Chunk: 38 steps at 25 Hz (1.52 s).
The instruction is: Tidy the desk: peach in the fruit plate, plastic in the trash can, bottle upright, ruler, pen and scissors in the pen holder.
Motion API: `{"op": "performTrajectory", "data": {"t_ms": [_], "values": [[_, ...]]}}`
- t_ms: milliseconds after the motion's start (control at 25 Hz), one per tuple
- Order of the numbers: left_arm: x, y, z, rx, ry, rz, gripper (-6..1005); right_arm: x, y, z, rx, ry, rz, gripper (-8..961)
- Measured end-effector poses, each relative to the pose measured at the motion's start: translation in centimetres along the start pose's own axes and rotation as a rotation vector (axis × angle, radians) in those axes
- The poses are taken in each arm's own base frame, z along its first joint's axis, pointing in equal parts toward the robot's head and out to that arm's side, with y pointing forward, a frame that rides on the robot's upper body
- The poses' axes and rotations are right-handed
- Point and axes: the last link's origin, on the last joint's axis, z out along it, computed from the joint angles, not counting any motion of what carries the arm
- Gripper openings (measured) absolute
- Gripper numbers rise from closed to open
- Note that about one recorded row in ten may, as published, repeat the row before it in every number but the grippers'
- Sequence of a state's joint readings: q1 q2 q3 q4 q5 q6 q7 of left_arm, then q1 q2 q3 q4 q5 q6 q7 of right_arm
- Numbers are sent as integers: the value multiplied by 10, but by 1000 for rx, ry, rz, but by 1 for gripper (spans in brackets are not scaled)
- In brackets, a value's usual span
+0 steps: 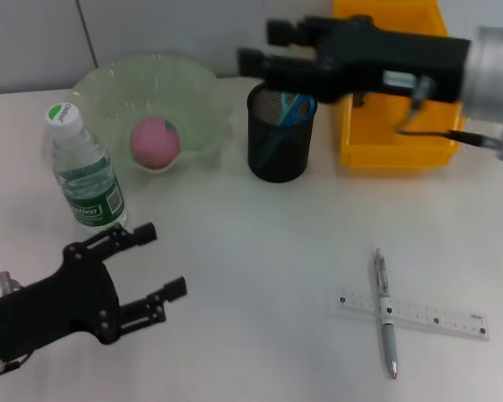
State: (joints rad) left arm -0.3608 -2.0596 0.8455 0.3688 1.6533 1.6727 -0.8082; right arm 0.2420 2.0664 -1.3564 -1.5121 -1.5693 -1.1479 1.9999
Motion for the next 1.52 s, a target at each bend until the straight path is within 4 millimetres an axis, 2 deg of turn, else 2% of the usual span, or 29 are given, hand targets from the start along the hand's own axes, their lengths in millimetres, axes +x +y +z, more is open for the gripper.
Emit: {"op": "performTrajectory", "data": {"t_ms": [80,120,160,480,640,880,1040,1240,1520], "values": [[2,1,1,-29,-11,-9,800,16,-3,-20,-77,34,-5,622],[2,1,2,-41,-14,-15,800,16,-3,-20,-77,34,-5,622],[3,2,1,-53,-16,-20,800,26,-3,-29,-126,50,24,622],[1,4,-2,-68,-36,-37,800,51,-15,-56,-127,89,129,620],[-2,5,-1,-86,-63,-47,800,59,-15,-59,-169,259,132,634],[-2,4,1,-104,-99,-59,800,56,-13,-50,-219,452,92,720],[-2,3,0,-109,-107,-52,800,52,-14,-34,-196,691,24,777],[-2,3,0,-111,-112,-51,800,51,-15,-9,-191,940,-30,778],[-3,3,1,-107,-116,-58,800,53,-15,14,-177,1099,-125,779]]}}
